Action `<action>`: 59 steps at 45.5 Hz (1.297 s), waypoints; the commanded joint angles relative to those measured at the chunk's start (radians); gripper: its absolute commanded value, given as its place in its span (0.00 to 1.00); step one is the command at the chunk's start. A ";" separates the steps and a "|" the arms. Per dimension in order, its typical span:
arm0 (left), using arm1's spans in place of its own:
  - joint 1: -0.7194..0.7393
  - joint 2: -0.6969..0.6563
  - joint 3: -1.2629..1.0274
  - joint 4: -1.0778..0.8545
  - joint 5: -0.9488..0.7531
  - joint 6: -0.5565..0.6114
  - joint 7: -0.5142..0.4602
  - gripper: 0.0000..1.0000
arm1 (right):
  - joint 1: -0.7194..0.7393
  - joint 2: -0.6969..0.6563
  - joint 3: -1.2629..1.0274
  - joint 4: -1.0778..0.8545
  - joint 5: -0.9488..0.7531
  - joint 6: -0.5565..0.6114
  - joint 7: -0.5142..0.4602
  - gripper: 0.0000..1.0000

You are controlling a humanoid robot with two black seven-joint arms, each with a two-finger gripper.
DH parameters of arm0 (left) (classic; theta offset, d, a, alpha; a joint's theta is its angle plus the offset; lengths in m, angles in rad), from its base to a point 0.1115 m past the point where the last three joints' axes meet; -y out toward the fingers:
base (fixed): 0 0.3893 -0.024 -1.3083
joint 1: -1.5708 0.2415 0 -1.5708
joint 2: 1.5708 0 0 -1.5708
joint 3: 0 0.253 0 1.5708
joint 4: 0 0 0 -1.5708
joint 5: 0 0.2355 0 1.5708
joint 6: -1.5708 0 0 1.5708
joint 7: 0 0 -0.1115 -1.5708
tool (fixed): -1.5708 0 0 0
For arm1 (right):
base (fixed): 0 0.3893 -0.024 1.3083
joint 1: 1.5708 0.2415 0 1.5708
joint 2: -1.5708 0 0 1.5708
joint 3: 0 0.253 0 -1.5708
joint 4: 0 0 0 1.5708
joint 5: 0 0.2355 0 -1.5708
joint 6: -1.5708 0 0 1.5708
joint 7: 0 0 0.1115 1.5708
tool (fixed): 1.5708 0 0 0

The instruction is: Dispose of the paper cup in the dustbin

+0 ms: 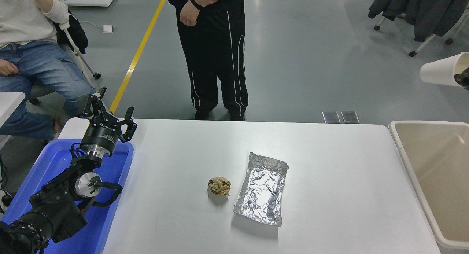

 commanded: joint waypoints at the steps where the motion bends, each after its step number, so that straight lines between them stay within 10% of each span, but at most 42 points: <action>1: 0.000 0.000 0.000 0.000 0.000 0.000 0.000 1.00 | -0.117 0.038 0.008 -0.120 0.019 -0.109 -0.134 0.00; 59: 0.000 0.000 0.000 0.000 0.000 0.000 0.000 1.00 | -0.374 0.257 0.005 -0.118 0.165 -0.305 -0.257 0.00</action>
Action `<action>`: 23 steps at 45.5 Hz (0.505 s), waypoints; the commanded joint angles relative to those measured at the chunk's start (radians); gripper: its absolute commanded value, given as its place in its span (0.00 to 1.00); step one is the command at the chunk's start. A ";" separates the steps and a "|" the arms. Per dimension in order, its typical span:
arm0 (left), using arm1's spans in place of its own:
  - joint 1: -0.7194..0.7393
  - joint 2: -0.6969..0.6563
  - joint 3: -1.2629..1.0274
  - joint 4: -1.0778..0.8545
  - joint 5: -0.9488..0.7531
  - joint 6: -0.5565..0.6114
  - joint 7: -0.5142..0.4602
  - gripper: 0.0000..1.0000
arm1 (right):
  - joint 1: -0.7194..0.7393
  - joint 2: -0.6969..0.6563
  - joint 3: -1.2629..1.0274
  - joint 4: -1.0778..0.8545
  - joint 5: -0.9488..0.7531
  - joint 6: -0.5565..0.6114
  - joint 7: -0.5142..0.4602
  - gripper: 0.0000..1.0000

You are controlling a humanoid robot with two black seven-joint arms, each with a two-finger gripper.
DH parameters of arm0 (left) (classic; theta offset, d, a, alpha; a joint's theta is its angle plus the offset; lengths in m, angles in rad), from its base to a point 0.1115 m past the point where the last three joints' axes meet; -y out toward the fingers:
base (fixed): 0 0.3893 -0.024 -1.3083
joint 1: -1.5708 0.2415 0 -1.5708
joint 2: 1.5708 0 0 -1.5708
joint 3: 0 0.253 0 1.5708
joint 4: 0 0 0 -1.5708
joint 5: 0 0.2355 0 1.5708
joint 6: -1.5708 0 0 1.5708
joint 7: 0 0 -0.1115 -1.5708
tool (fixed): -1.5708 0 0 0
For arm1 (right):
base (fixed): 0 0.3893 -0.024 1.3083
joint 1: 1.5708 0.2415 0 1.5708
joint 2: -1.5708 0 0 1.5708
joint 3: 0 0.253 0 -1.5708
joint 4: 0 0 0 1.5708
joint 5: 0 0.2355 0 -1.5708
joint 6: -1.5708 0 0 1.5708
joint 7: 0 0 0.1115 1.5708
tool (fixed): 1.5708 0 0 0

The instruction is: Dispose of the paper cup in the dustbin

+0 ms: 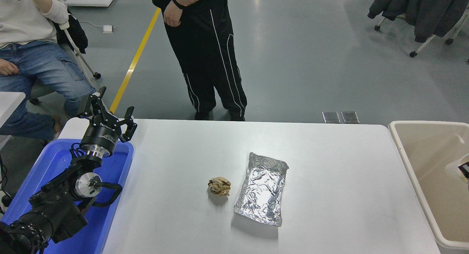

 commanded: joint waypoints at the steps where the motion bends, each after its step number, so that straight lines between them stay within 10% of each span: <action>1: 0.000 0.000 0.000 0.000 0.000 0.000 0.000 1.00 | -0.006 0.017 -0.001 -0.002 0.005 -0.009 0.000 0.00; 4: 0.000 0.000 0.000 0.001 0.000 0.000 0.000 1.00 | -0.006 0.017 -0.001 -0.002 0.005 -0.028 0.002 0.00; 9: 0.000 0.000 0.000 0.001 0.000 0.000 0.000 1.00 | -0.007 0.017 -0.004 0.004 0.006 -0.101 0.005 0.69; 12: 0.000 0.000 0.000 0.001 0.000 0.000 0.000 1.00 | -0.006 0.017 0.012 0.010 0.011 -0.122 0.008 0.94; 23: 0.000 0.000 0.000 0.001 0.000 0.000 0.000 1.00 | 0.002 0.025 0.041 0.093 0.016 -0.118 0.010 0.98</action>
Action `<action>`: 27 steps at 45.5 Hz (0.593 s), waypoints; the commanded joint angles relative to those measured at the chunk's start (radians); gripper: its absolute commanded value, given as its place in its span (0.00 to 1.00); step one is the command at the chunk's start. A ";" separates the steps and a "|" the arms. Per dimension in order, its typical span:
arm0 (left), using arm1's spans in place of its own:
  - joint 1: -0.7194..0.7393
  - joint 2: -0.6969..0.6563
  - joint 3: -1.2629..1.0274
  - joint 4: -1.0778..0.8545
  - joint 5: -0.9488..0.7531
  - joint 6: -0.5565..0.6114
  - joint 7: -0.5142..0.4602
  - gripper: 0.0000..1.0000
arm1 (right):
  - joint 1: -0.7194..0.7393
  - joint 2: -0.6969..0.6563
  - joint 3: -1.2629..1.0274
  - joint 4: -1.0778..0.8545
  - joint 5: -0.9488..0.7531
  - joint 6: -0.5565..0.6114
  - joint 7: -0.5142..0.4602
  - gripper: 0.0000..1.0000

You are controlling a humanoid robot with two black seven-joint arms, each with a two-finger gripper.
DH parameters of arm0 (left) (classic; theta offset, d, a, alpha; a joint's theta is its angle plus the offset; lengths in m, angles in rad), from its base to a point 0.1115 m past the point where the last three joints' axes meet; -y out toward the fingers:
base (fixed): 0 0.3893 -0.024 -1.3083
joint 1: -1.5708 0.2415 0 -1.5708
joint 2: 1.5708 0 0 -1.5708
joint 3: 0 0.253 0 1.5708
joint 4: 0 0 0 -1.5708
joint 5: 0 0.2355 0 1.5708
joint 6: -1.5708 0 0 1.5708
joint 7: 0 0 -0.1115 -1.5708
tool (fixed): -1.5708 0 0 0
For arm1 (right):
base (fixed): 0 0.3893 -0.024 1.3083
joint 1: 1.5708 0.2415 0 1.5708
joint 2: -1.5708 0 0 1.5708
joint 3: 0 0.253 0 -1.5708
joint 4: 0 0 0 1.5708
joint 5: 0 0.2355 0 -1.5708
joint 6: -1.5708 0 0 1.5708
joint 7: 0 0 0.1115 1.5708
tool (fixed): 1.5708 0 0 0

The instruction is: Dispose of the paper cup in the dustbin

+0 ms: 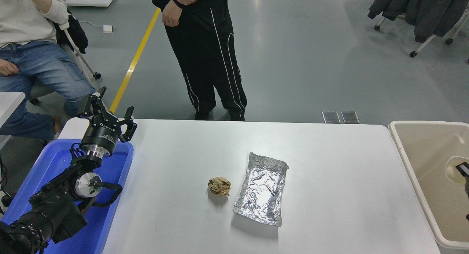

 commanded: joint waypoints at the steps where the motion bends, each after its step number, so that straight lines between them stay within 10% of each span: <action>1: 0.000 0.000 0.000 -0.001 0.000 0.000 0.000 1.00 | 0.013 0.005 0.043 0.068 0.004 -0.016 0.001 0.99; 27: 0.000 0.000 0.000 -0.001 0.000 0.000 0.000 1.00 | 0.297 -0.343 0.626 0.530 0.004 -0.005 0.003 0.99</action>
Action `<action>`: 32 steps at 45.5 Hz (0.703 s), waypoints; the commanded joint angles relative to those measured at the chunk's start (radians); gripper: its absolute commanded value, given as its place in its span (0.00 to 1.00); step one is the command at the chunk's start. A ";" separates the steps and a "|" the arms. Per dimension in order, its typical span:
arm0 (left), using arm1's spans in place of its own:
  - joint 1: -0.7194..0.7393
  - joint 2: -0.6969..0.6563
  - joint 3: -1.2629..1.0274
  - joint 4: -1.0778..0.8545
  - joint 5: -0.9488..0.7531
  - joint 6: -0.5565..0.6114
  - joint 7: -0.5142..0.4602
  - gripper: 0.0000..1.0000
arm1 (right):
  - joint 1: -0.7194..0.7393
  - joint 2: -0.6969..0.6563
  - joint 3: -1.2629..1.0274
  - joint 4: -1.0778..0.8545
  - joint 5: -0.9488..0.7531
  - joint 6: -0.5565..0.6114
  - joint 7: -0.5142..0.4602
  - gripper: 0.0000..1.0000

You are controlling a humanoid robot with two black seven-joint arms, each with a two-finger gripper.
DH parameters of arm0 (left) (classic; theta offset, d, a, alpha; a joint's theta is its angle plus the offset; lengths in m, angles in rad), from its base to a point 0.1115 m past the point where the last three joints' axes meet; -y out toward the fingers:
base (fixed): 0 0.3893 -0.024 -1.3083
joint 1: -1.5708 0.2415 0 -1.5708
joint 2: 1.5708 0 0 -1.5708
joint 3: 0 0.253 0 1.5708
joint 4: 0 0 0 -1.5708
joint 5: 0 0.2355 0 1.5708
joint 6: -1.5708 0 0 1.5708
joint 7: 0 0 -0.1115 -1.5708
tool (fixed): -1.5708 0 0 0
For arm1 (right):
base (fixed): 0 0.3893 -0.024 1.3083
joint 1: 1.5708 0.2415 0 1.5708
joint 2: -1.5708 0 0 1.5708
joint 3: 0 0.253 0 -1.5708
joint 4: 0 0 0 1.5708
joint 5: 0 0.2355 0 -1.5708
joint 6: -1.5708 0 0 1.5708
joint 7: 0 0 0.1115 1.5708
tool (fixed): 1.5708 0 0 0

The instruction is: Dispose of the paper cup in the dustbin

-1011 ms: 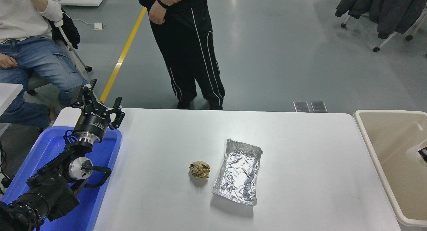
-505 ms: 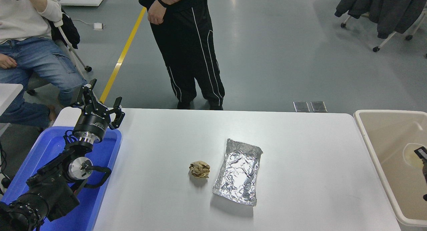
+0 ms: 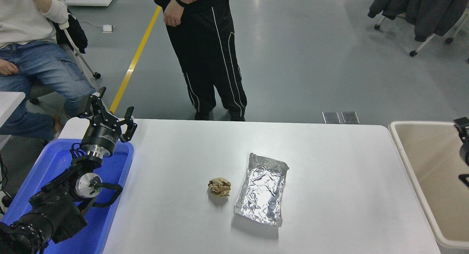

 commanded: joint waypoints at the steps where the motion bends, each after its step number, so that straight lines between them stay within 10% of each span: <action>1: 0.000 0.000 0.000 -0.001 0.000 0.000 0.000 1.00 | 0.077 -0.177 0.223 0.313 0.000 -0.004 0.002 0.99; 32: 0.000 0.000 0.000 0.000 0.000 0.000 0.000 1.00 | -0.375 0.076 0.926 0.835 -0.007 -0.004 0.090 0.99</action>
